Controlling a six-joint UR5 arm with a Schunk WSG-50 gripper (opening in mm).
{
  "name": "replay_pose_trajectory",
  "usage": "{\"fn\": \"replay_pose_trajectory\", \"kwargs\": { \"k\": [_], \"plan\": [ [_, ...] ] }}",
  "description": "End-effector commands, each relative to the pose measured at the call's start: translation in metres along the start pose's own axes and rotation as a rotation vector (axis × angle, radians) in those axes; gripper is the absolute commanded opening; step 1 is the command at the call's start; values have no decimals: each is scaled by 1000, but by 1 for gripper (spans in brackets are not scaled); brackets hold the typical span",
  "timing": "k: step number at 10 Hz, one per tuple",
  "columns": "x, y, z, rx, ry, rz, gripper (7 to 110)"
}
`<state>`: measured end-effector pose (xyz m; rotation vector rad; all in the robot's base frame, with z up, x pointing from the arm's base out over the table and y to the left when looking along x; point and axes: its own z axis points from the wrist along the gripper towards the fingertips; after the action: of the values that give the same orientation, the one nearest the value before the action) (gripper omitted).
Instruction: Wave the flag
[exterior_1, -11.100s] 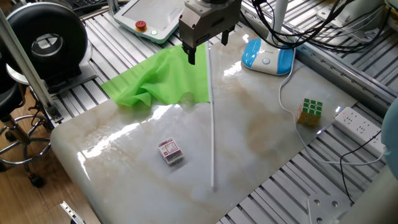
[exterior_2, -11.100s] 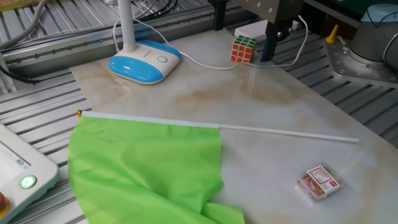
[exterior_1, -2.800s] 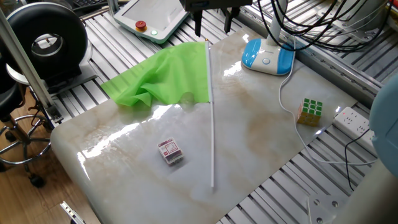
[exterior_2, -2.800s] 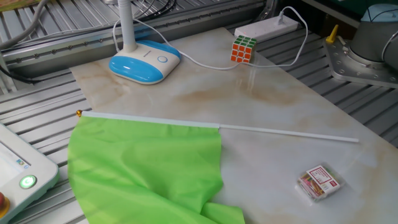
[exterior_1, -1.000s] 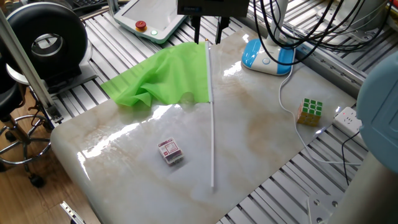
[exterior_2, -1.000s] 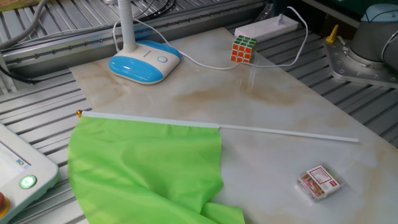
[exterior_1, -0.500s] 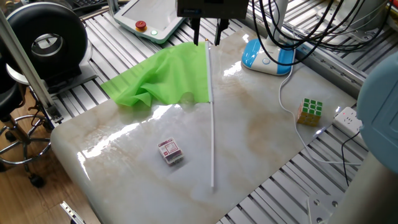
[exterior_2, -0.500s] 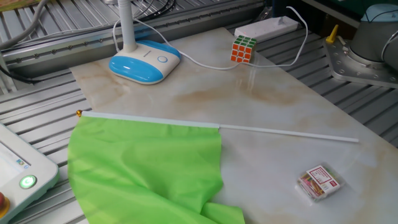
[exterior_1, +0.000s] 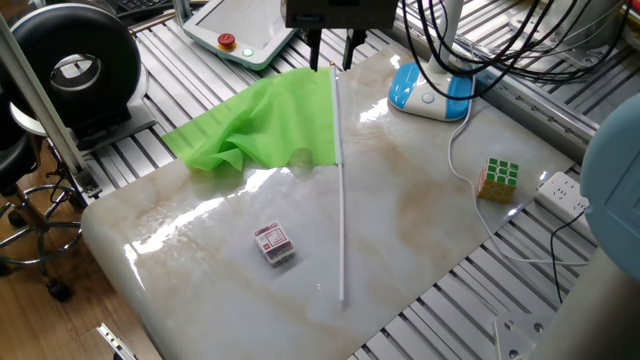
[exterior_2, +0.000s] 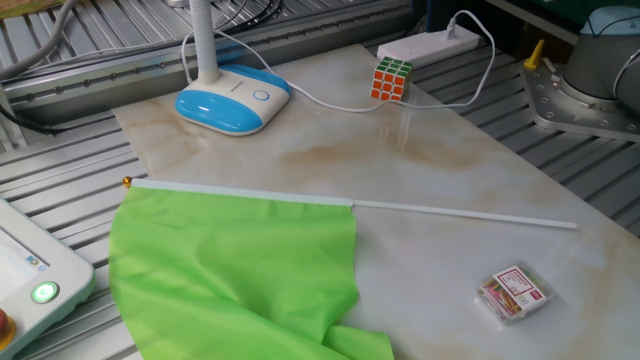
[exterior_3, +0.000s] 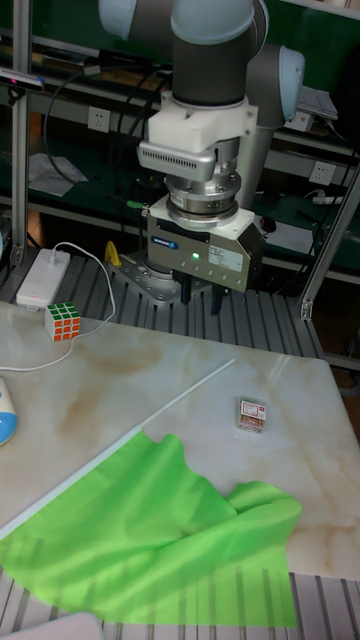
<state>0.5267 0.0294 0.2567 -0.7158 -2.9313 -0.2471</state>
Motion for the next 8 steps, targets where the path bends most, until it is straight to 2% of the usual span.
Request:
{"fn": "replay_pose_trajectory", "kwargs": {
  "k": [1,4,5,8],
  "plan": [
    [4,8,-1,-35,16,-51,44],
    [-5,18,-2,-72,-22,-16,44],
    [-7,18,-2,-74,-29,-15,66],
    [-8,12,-2,-49,-32,-12,66]
  ]
}}
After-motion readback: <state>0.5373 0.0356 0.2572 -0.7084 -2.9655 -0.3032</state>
